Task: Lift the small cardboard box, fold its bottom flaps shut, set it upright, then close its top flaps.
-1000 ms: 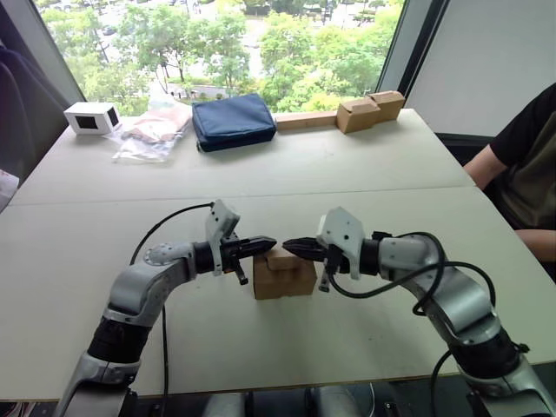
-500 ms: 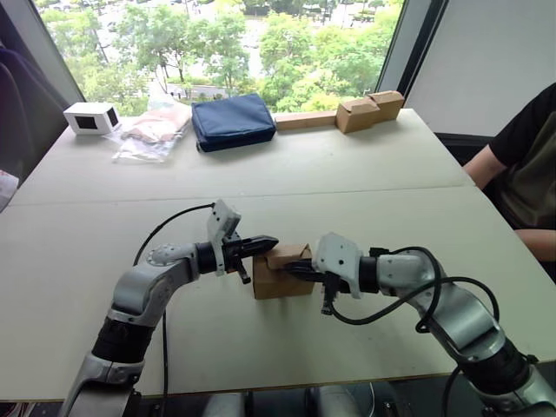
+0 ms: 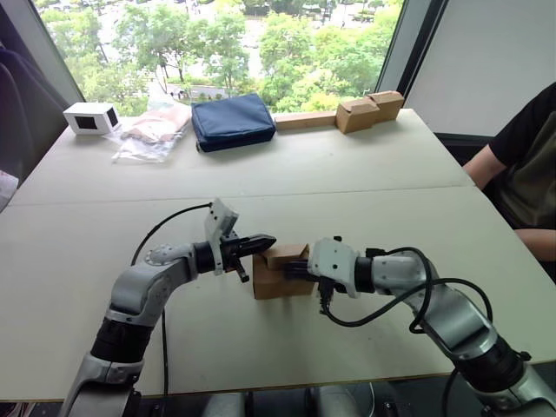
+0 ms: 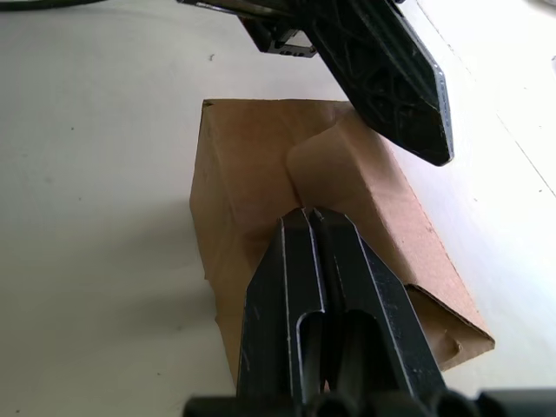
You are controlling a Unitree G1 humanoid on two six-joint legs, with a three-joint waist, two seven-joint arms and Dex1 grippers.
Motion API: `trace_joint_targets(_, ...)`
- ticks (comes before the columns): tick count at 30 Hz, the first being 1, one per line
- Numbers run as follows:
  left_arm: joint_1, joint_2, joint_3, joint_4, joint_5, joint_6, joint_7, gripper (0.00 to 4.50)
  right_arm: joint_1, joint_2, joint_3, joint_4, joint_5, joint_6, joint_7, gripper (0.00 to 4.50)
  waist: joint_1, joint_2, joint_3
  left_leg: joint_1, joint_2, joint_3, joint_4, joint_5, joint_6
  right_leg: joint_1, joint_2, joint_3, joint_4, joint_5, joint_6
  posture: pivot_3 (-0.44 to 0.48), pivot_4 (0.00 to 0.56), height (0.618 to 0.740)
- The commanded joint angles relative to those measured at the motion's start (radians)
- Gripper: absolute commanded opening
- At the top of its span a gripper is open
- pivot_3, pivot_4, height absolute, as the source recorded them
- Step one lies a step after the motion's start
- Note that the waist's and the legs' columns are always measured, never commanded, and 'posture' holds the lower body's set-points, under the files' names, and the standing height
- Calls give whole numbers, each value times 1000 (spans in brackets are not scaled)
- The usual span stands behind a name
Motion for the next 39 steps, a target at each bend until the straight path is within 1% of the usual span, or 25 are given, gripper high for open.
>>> trace_joint_targets(1, 7, 0, 0, -50, -7, -1, 1, 41, -16, 6, -4, 15, -24, -17, -6, 0, 0, 0, 0, 0, 0, 0, 0, 0, 0, 0, 0, 0, 0, 0, 0, 0, 150, 740)
trace_joint_targets(8, 3, 7, -7, -58, 5, -7, -3, 41, -31, 23, -19, 41, -37, -19, -25, 0, 1, 0, 0, 0, 0, 0, 0, 0, 0, 0, 0, 0, 0, 0, 0, 0, 150, 740)
trace_joint_targets(17, 8, 8, -14, -70, 14, -9, -4, 41, -35, 19, -11, 46, -56, -23, -24, 0, 1, 0, 0, 0, 0, 0, 0, 0, 0, 0, 0, 0, 0, 0, 0, 0, 150, 740)
trace_joint_targets(20, 10, 11, -17, -74, 18, -11, -6, 41, -25, 32, -30, 28, -19, 2, -13, 0, 1, 0, 0, 0, 0, 0, 0, 0, 0, 0, 0, 0, 0, 0, 0, 0, 150, 740)
trace_joint_targets(24, 17, 51, -57, -89, 63, -42, -38, 41, 4, 24, -84, -32, 89, 63, 37, 0, 0, 0, 0, 0, 0, 0, 0, 0, 0, 0, 0, 0, 0, 0, 0, 0, 150, 740)
trace_joint_targets(28, 19, 71, -75, -83, 90, -68, -54, 41, 12, 14, -116, -38, 115, 84, 40, 0, 0, 0, 0, 0, 0, 0, 0, 0, 0, 0, 0, 0, 0, 0, 0, 0, 150, 740)
trace_joint_targets(32, 18, 67, -71, -65, 97, -82, -53, 41, 11, 26, -160, -30, 147, 105, 22, 0, 0, 0, 0, 0, 0, 0, 0, 0, 0, 0, 0, 0, 0, 0, 0, 0, 150, 740)
trace_joint_targets(35, 11, 44, -28, -71, 51, -51, -37, 41, 6, 41, -196, -22, 175, 117, 6, 0, 1, 0, 0, 0, 0, 0, 0, 0, 0, 0, 0, 0, 0, 0, 0, 0, 150, 740)
trace_joint_targets(37, -1, 27, 16, -89, -7, -10, -23, 41, -1, 54, -216, -9, 185, 118, -10, 0, 1, 0, 0, 0, 0, 0, 0, 0, 0, 0, 0, 0, 0, 0, 0, 0, 150, 740)
trace_joint_targets(39, -12, 30, 39, -113, -36, 18, -19, 41, -8, 64, -222, 7, 184, 113, -25, 0, 0, 0, 0, 0, 0, 0, 0, 0, 0, 0, 0, 0, 0, 0, 0, 0, 150, 740)
